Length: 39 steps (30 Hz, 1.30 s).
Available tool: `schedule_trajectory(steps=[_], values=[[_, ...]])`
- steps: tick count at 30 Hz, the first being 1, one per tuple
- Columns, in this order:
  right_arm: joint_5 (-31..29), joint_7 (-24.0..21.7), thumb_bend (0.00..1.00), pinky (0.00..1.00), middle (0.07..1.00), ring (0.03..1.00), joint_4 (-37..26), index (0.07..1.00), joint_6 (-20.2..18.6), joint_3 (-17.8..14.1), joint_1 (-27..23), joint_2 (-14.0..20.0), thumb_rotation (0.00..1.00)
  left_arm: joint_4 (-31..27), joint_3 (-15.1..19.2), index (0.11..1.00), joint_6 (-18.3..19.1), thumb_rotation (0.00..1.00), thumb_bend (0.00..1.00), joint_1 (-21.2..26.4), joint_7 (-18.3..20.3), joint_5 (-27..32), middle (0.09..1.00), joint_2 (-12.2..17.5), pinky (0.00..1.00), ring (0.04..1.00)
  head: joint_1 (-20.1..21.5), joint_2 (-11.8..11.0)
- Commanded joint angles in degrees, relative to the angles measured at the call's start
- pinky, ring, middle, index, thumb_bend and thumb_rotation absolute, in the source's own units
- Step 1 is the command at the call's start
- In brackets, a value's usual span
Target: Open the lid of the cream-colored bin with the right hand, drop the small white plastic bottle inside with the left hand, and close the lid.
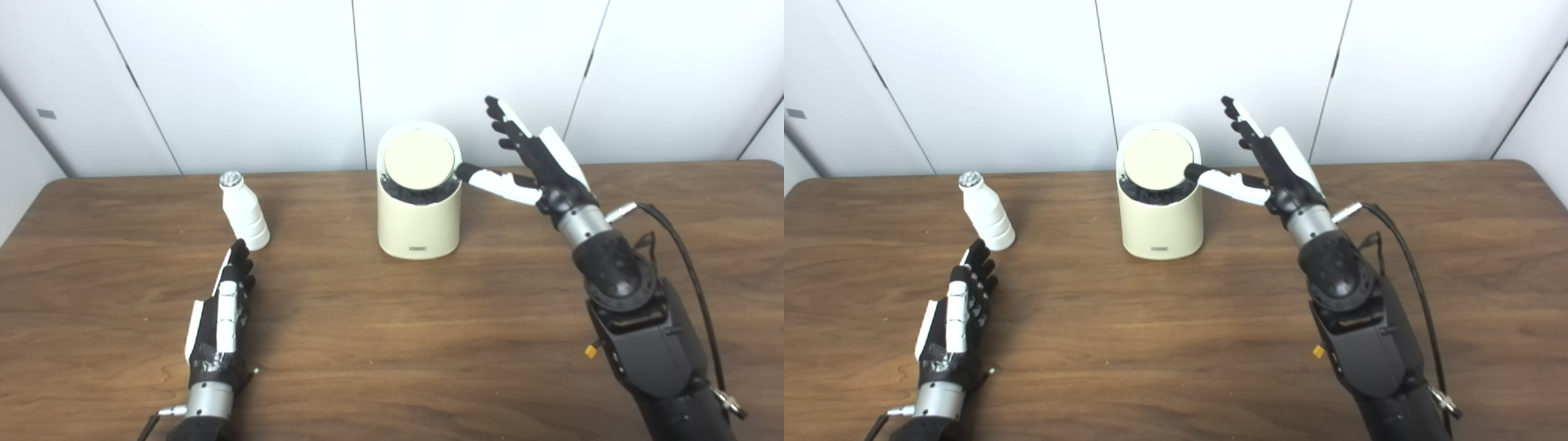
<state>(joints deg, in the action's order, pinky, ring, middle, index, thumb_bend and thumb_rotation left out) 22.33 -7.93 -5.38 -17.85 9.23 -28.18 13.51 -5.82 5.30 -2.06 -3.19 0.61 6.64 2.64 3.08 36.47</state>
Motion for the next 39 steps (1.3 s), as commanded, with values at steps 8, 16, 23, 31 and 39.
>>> schedule_trajectory(steps=[8, 16, 23, 31, 39], values=[[4.74, 0.15, 0.84, 0.89, 0.965, 0.952, 5.26, 0.970, 1.51, 2.99, -9.36, 0.01, 0.62, 0.80, -0.72, 0.998, -0.94, 0.97, 0.53, -1.48, -0.29, -0.37, 1.000, -1.58, 1.00, 1.000, -0.14, 0.04], [7.79, 1.40, 0.93, 0.84, 0.934, 0.924, 11.23, 0.962, 3.82, 5.12, -13.02, -0.16, 0.65, 1.24, -0.52, 0.999, -1.21, 0.95, 0.55, -1.46, 0.02, 0.36, 1.000, -1.97, 1.00, 1.000, -0.28, -0.05], [9.54, 1.50, 0.88, 0.89, 0.943, 0.931, 14.58, 0.970, 4.06, 6.08, -14.64, -0.50, 0.65, 1.22, -0.55, 0.993, -1.01, 0.95, 0.55, -1.46, -0.02, 0.06, 1.000, -2.05, 1.00, 1.000, -0.31, -0.10], [9.65, 2.62, 0.84, 0.94, 0.954, 0.961, 18.70, 0.970, 7.05, 6.36, -15.65, 0.02, 0.53, 1.13, -0.46, 0.991, -1.15, 0.96, 0.54, -1.57, 0.01, 0.34, 1.000, -2.46, 1.00, 1.000, -0.40, 0.02], [10.08, 3.01, 0.81, 0.94, 0.964, 0.991, 20.76, 0.977, 8.16, 6.24, -15.89, 0.29, 0.48, 1.25, -0.35, 0.993, -1.04, 0.95, 0.54, -1.54, 0.02, 0.61, 1.000, -2.65, 1.00, 0.999, -0.20, 0.07]])
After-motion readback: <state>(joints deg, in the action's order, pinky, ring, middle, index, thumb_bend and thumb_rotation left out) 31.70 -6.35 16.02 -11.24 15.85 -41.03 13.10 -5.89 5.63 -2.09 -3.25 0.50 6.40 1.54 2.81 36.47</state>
